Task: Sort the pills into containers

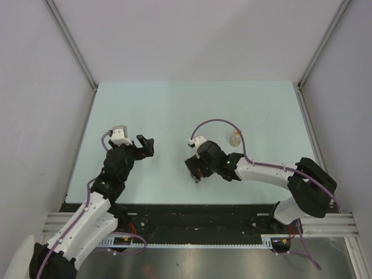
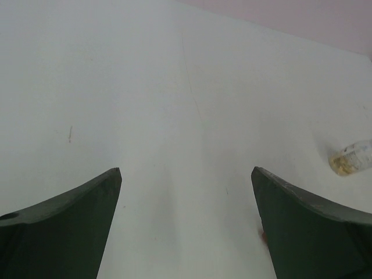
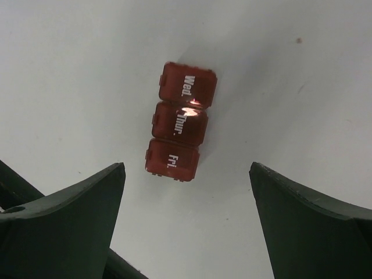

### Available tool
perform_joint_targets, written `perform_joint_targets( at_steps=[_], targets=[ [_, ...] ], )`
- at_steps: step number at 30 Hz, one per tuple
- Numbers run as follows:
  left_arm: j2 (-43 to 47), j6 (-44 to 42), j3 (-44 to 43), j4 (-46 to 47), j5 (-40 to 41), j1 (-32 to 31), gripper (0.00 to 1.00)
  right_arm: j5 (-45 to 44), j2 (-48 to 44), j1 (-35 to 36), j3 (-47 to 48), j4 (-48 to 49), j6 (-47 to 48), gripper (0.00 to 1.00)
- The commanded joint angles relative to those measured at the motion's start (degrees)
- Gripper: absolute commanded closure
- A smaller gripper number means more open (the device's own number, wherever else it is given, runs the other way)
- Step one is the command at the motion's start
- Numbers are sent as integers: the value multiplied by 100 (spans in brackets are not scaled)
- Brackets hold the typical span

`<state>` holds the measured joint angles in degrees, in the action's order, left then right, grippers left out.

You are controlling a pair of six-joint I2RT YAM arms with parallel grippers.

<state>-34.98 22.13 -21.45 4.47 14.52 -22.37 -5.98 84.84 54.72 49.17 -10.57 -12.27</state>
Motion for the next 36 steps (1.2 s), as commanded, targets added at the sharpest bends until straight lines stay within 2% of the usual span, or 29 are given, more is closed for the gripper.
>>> perform_joint_targets(
  at_steps=[1,14,20,25,26,32,36],
  targets=[
    [-351,212,-307,-104,-748,13,0,88,261,135,119,125,-196,7],
    [-255,301,-114,-122,-776,13,0,-35,885,109,119,573,-460,12],
    [-229,327,-114,-174,-811,13,0,88,1070,48,119,731,-504,27],
    [-211,345,-140,-245,-837,5,0,185,1105,39,111,749,-487,43],
    [-202,345,-166,-280,-846,13,0,211,1088,39,119,714,-478,43],
    [-71,397,-324,-640,-977,13,0,422,991,65,119,609,-373,69],
    [105,694,-368,-763,-1258,13,0,527,789,109,111,530,-311,82]
  ],
)
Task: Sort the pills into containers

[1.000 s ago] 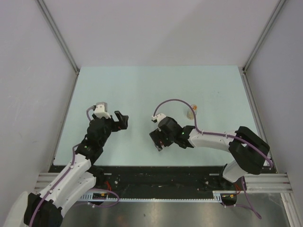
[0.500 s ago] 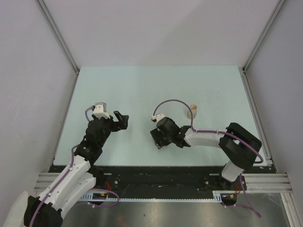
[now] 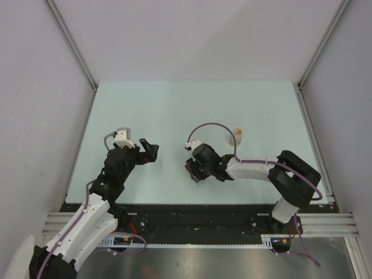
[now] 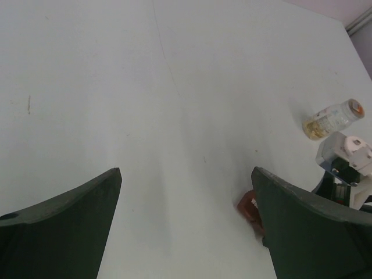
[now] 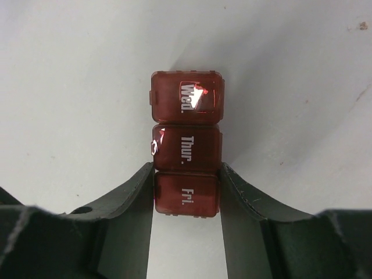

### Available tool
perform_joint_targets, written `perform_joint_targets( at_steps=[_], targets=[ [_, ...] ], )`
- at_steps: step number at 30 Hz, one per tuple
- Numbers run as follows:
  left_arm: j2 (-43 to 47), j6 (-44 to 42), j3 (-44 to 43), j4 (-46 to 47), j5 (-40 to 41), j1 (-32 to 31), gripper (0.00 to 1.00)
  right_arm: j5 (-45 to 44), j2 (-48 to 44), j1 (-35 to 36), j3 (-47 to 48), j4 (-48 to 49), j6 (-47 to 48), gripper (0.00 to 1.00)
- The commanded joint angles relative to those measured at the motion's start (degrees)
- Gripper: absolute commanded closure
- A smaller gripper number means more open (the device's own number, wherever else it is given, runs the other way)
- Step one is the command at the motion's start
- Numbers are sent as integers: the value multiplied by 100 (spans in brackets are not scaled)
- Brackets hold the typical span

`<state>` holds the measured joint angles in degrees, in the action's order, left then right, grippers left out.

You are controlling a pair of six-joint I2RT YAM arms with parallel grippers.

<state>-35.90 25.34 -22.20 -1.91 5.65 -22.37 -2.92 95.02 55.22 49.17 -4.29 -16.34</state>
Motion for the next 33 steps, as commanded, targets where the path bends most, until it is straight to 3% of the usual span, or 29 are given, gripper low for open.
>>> perform_joint_targets(
  at_steps=[1,9,13,23,33],
  targets=[
    [258,479,-294,-143,-459,13,0,221,-404,76,119,-124,96,83],
    [39,1771,-487,-178,-2434,-22,1,362,-1863,515,119,-449,333,84],
    [135,2088,-531,-178,-2779,-127,1,292,-2374,717,119,-607,324,84],
    [224,2405,-734,-169,-3009,-628,5,-165,-3042,1105,128,-652,271,84],
    [-110,2414,-698,-125,-2701,-1462,16,-332,-3262,1360,128,-590,324,84]
  ],
)
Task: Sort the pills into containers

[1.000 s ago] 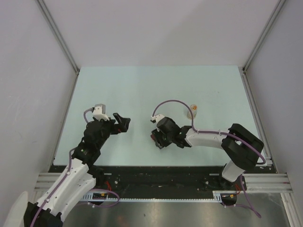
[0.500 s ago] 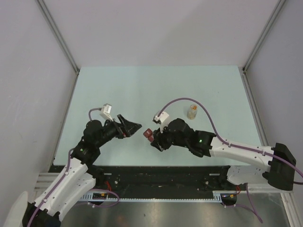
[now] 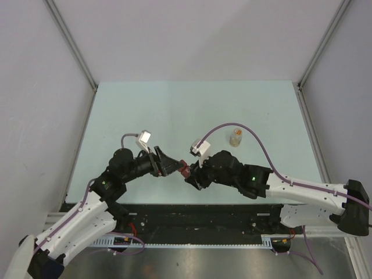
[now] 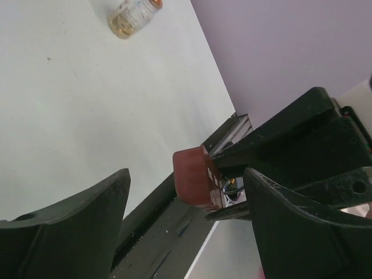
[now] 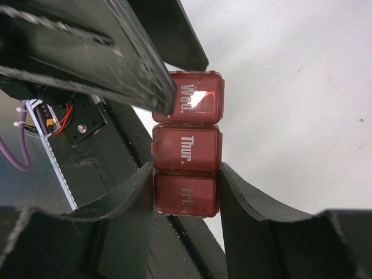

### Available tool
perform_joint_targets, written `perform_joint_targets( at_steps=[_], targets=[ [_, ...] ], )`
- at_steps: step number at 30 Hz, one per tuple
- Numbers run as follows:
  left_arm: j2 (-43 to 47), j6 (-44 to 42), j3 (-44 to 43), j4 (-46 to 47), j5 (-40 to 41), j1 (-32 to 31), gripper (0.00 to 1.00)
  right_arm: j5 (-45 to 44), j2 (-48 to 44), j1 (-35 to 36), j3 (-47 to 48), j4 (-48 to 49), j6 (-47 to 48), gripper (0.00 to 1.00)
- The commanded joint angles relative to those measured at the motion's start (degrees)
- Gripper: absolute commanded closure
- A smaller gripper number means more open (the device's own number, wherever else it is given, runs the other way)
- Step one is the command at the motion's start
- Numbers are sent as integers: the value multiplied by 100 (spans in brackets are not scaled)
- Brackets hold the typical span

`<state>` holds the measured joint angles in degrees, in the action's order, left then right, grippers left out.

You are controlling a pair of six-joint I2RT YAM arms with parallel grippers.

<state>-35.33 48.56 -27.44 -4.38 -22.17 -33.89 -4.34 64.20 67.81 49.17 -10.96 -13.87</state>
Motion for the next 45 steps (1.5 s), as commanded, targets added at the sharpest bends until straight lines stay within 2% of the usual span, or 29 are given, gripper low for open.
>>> perform_joint_targets(
  at_steps=[1,3,7,17,19,24,26,27,29,30,31,32,33,36,41,45],
  targets=[
    [-211,84,-191,139,108,-372,18,-199,-172,101,128,85,95,84],
    [-298,58,-244,148,204,-530,20,-190,-163,118,128,85,112,84],
    [-431,22,-297,192,222,-654,32,-199,-180,162,128,112,147,84],
    [-536,110,-297,403,258,-909,50,-331,-171,215,128,85,200,84],
    [-571,137,-288,421,301,-970,50,-348,-171,215,128,120,209,84],
    [-633,321,-139,1000,222,-1120,62,-410,-215,215,128,138,244,83],
    [-703,339,-139,1027,240,-1181,64,-445,-242,215,128,147,235,82],
    [-721,348,-139,1053,240,-1199,72,-462,-259,215,120,156,253,82],
    [-773,356,-139,1080,231,-1243,85,-480,-277,215,120,156,253,78],
    [-773,365,-147,1089,231,-1252,98,-489,-277,215,128,147,262,74],
    [-773,374,-147,1097,240,-1260,100,-480,-277,215,128,147,262,62],
    [-773,383,-156,1097,249,-1269,100,-463,-286,206,128,147,253,55],
    [-747,400,-148,1097,266,-1269,100,-437,-294,215,128,138,253,41],
    [-695,418,-130,1097,328,-1269,100,-401,-286,215,128,94,244,29],
    [-642,497,-104,1097,442,-1269,100,-357,-260,224,120,-55,244,25],
    [-563,532,-77,1089,582,-1269,100,-436,-277,250,120,-187,244,29]
  ],
)
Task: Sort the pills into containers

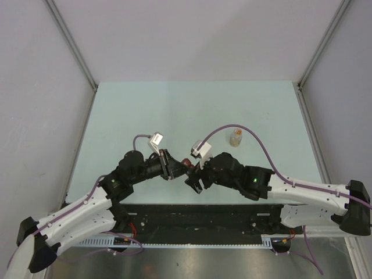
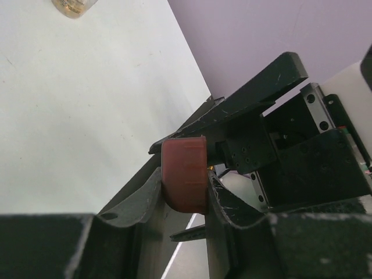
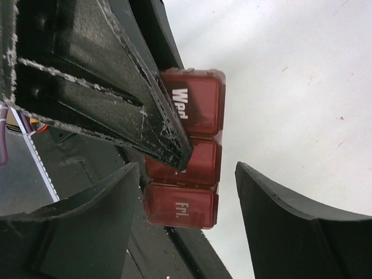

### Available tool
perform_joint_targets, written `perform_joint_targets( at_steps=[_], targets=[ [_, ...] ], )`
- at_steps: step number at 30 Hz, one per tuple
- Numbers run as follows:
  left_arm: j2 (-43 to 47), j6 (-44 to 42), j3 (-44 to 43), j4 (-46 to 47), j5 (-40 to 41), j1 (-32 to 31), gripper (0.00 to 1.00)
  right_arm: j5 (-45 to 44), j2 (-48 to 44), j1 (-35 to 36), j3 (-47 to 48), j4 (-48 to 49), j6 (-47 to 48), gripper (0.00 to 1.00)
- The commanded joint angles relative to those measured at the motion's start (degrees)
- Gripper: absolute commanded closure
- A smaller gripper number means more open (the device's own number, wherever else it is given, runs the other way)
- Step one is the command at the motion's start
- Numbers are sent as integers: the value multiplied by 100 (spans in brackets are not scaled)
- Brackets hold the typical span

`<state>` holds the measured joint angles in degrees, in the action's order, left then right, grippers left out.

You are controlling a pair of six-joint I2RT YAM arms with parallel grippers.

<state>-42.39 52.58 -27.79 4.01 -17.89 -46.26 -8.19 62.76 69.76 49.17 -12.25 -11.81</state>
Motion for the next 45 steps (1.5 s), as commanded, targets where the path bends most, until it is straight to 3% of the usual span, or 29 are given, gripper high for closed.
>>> perform_joint_targets(
  at_steps=[1,8,14,17,36,45],
  targets=[
    [152,130,-16,249,189,-32,100,-60,-150,64,119,-84,39,29],
    [143,139,37,232,242,-32,99,-218,-387,108,119,-313,21,34],
    [187,139,72,223,242,-32,99,-289,-633,108,111,-366,12,49],
    [187,130,90,223,225,-32,100,-280,-713,100,119,-348,-5,51],
    [381,-28,221,205,49,-32,100,-869,-1477,-296,119,-910,-75,48],
    [583,-116,213,214,-13,-32,100,-1010,-1223,-612,58,-1122,-216,47]
  ],
)
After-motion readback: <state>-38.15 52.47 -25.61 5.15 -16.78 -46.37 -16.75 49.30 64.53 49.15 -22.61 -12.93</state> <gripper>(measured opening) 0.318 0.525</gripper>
